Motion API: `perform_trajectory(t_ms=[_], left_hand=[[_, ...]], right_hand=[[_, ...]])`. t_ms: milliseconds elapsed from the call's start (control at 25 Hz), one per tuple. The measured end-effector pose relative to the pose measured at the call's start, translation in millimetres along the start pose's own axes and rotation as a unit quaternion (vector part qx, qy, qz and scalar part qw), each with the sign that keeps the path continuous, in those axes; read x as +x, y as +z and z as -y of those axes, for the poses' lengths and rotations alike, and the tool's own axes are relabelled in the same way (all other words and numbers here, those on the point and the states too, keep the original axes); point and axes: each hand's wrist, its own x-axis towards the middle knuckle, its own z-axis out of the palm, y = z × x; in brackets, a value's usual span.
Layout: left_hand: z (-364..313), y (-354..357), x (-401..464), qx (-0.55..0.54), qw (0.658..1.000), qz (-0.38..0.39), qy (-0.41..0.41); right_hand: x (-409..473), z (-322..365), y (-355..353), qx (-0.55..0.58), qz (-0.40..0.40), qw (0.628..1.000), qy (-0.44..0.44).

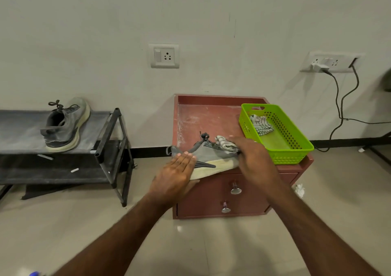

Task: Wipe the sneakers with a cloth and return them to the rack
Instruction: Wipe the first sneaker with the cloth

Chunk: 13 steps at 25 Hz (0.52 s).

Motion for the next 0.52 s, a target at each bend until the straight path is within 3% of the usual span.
perform_trajectory(t_ms=[80, 160, 240, 360, 440, 520], left_hand=[[-0.3, -1.1, -1.5, 0.005, 1.0, 0.023, 0.001], [-1.1, -2.2, -0.5, -0.002, 1.0, 0.026, 0.009], [-0.7, -4.2, -1.0, -0.012, 1.0, 0.019, 0.011], [-2.5, -4.0, -0.6, 0.005, 1.0, 0.008, 0.003], [-2.3, -4.7, -0.2, -0.001, 1.0, 0.018, 0.001], [-2.4, -4.5, -2.1, -0.011, 1.0, 0.023, 0.004]], right_hand=[[-13.5, 31.0, 16.3, 0.037, 0.05, 0.994, -0.096], [-11.7, 24.2, 26.2, -0.018, 0.111, 0.985, -0.128], [2.3, -5.4, 7.6, -0.1, 0.127, 0.987, -0.024], [0.4, -24.1, -20.0, -0.094, 0.018, 0.993, 0.066], [-5.4, 13.7, -11.6, 0.006, 0.03, 0.999, -0.01], [-9.7, 37.9, 11.7, 0.029, 0.133, 0.987, -0.084]])
